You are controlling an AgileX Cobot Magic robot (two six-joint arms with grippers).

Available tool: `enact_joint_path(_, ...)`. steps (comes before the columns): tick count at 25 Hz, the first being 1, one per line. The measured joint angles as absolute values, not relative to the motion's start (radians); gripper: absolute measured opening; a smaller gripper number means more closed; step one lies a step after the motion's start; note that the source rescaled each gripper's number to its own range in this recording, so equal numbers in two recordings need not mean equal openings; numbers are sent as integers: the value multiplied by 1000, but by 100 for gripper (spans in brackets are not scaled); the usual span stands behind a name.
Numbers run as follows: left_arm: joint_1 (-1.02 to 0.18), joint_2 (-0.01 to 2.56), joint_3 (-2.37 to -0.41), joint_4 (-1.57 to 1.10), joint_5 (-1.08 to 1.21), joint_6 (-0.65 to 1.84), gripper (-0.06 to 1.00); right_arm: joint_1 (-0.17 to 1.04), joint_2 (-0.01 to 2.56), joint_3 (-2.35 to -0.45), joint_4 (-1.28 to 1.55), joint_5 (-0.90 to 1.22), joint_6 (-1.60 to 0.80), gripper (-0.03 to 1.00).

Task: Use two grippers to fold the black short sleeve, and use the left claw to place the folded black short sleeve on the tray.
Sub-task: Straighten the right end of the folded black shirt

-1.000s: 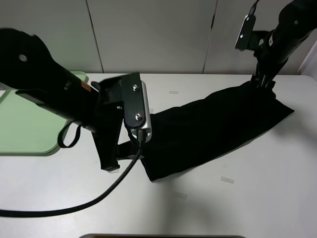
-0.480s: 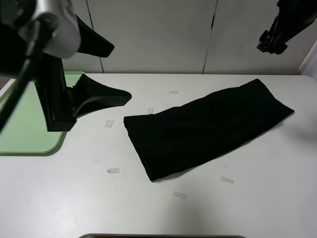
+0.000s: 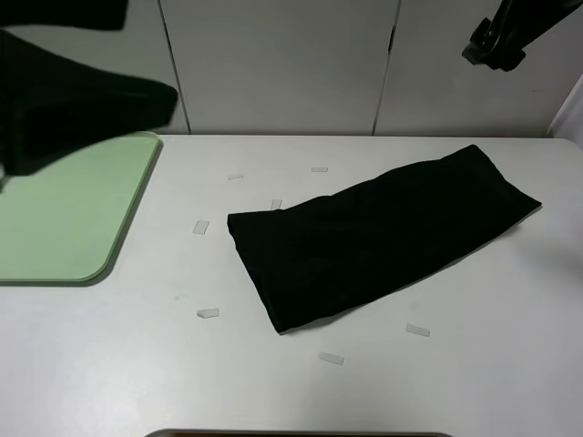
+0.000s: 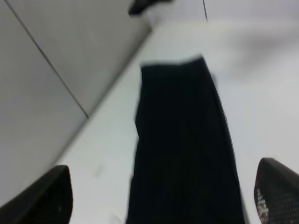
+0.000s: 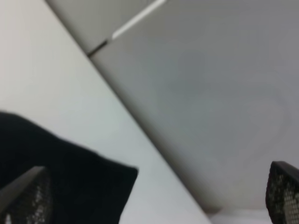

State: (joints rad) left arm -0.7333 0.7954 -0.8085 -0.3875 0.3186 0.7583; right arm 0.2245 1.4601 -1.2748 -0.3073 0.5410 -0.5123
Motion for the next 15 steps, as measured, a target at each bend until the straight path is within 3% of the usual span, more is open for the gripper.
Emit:
enact_joint_path(5,-733,569,-809,-388,319,755,79,225,1330,-1275,-297,543,-499,100)
enact_joint_path(10,-733,362,-809,-388,351,754,96,225,1185,-1275,-294,545,-436,100)
enact_joint_path(15,-733,218,-809,-386,488,667,100,225,1076,-1275,-293,545,-370,100)
